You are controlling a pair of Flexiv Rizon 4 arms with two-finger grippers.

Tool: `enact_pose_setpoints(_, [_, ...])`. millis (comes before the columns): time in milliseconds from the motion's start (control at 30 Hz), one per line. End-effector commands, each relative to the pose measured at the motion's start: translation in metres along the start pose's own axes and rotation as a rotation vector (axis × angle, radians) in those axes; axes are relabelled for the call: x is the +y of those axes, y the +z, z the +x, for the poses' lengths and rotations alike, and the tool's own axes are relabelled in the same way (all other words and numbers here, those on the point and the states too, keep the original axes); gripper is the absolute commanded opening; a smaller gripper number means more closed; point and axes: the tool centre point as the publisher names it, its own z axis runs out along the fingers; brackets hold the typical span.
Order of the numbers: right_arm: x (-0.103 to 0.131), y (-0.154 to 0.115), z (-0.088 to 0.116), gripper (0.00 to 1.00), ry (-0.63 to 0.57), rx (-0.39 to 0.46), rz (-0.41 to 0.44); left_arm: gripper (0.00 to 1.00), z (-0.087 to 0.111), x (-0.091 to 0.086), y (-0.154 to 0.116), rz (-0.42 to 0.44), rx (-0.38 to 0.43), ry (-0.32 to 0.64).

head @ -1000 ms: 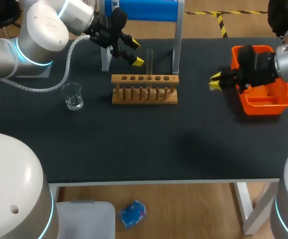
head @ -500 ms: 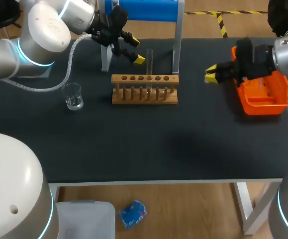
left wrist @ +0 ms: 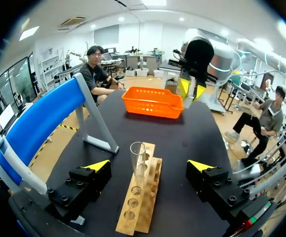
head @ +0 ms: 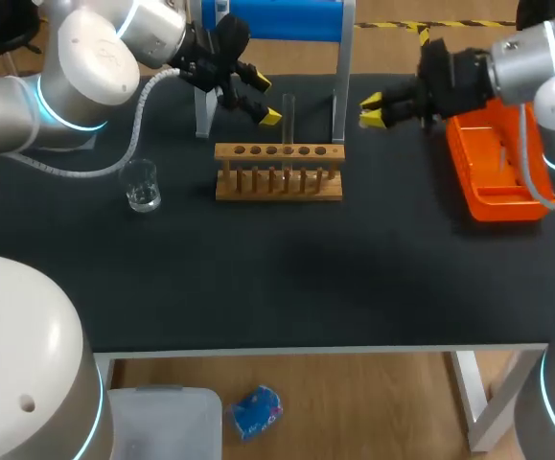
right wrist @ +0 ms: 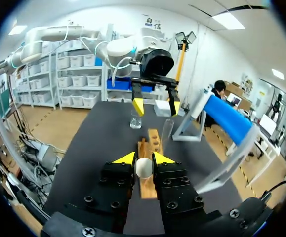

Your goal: Invert the test tube, pick up the pipette, mount the tip to pipette, aspirate from beaker and dispense into the tube, eject the tip, return the pipette, and cap with the stopper.

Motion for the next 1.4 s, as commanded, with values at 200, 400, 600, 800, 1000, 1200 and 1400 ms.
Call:
enact_pose_setpoints(200, [0.038,0.036,-0.042,0.00,-0.059,0.096,0.005,1.00,0.000,0.000,0.000,-0.001,-0.001,-0.001])
enact_pose_setpoints(400, [0.048,0.045,-0.044,0.00,-0.074,0.118,0.008,1.00,0.000,0.000,0.000,-0.001,-0.001,-0.001])
enact_pose_setpoints(600, [0.048,0.045,-0.044,0.00,-0.074,0.118,0.008,1.00,0.000,0.000,0.000,-0.001,-0.001,-0.001])
enact_pose_setpoints(800, [0.048,0.045,-0.044,0.00,-0.074,0.118,0.008,1.00,0.000,0.000,0.000,-0.001,-0.001,-0.001])
enact_pose_setpoints(1000, [0.051,0.058,-0.050,0.00,-0.091,0.147,0.030,1.00,0.000,0.000,0.000,-0.001,-0.001,-0.001])
enact_pose_setpoints(1200, [0.055,0.068,-0.053,0.00,-0.106,0.169,0.033,1.00,0.000,0.000,0.000,-0.001,-0.001,-0.001])
enact_pose_setpoints(1400, [0.057,0.078,-0.055,0.00,-0.113,0.188,0.037,1.00,0.000,0.000,0.000,-0.001,-0.001,-0.001])
